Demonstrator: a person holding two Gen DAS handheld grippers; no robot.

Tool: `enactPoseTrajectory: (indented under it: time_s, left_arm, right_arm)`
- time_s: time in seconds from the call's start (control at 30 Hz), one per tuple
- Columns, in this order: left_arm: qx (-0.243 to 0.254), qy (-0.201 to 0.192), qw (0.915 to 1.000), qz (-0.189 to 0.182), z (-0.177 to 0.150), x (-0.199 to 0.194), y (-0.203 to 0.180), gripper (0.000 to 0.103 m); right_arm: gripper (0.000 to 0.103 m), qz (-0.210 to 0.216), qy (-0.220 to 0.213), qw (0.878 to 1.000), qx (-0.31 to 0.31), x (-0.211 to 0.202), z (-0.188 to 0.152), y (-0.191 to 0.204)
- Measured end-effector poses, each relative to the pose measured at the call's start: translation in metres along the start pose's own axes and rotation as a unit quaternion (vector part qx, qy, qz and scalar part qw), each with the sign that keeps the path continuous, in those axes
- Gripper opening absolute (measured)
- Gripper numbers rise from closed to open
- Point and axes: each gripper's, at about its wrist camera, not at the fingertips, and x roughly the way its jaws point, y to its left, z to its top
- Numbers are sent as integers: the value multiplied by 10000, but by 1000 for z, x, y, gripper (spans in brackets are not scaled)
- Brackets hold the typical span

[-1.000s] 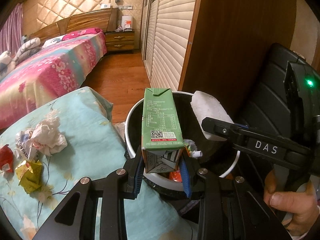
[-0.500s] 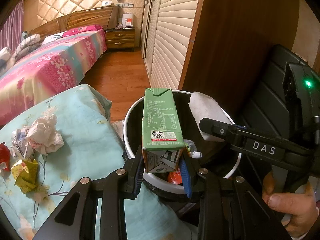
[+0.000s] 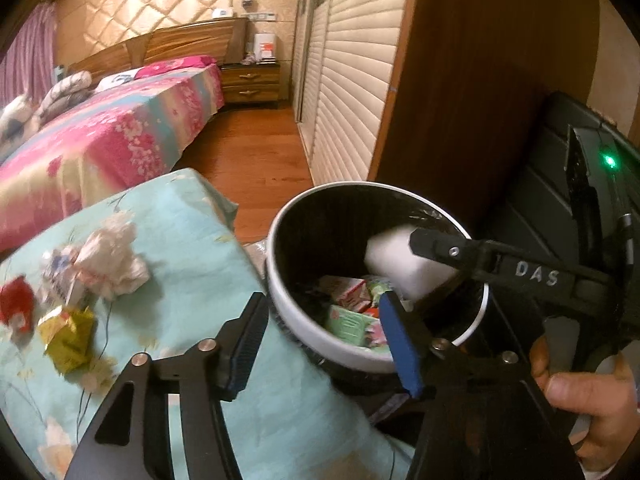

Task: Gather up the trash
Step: 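Move both open tools back to the remaining trash on the table, then grasp the yellow snack bag with the left tool while the right grasps the crumpled white tissue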

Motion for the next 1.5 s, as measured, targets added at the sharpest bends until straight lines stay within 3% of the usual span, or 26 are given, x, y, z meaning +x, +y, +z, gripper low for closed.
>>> enactPoseTrajectory:
  time_s: [0.17,0.53,0.83,1.5]
  left_arm:
    - [-338,13,9994,66,-18,-16,22,59]
    - [-942,-64,9939,562,-58,-69,70,60]
    - [-1527,-147,9829,1019,-92,-111,115,65]
    - [-1799,-59,9759,1232,-101,-114,162,65]
  right_arm:
    - [80,166,-53,9998,-23,-4,-6,9]
    - [80,479,67,9983,-311,-1,-26,54]
    - [82,761,374,9941,-678,13,-47,99]
    - [82,1114,841,9812,-1333,71,-68,169]
